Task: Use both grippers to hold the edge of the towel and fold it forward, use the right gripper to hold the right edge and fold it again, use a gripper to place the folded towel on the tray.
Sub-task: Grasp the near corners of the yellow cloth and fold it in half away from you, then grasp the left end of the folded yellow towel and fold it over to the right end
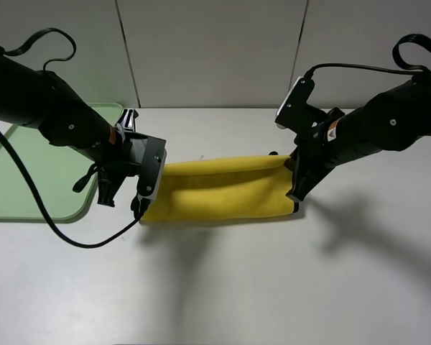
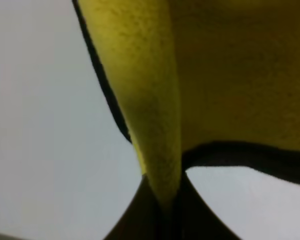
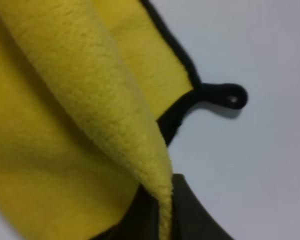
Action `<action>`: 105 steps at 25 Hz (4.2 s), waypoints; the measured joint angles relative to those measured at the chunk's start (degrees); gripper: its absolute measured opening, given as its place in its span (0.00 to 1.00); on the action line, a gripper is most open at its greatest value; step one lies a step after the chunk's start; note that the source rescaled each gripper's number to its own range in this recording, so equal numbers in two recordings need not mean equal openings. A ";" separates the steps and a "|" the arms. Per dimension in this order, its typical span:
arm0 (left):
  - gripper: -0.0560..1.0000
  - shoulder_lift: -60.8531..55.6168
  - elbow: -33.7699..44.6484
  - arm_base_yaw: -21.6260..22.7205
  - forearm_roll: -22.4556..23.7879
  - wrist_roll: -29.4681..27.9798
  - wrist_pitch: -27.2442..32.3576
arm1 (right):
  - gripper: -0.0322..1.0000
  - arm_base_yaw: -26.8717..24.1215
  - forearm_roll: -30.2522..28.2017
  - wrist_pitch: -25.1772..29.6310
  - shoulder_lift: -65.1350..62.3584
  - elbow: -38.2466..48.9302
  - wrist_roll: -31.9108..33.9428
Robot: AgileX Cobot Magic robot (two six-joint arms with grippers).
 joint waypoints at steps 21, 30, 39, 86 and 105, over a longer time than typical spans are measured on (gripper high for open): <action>0.47 1.92 -0.34 0.10 0.00 -4.83 -6.92 | 0.75 -0.26 -0.21 -2.69 2.14 0.00 0.00; 0.99 1.92 -0.34 0.10 0.05 -9.58 -6.92 | 1.00 -0.26 -0.16 -3.96 2.14 0.00 0.99; 1.00 1.92 -0.34 0.33 0.24 -10.18 -6.86 | 1.00 -0.26 -0.04 -2.43 1.05 0.00 2.13; 1.00 1.48 -0.34 0.39 -1.57 -22.58 -6.86 | 1.00 -0.26 10.26 55.84 -97.98 15.70 23.64; 1.00 -5.29 -0.52 0.39 -2.63 -79.65 6.87 | 1.00 -0.26 10.37 55.80 -97.98 15.70 24.50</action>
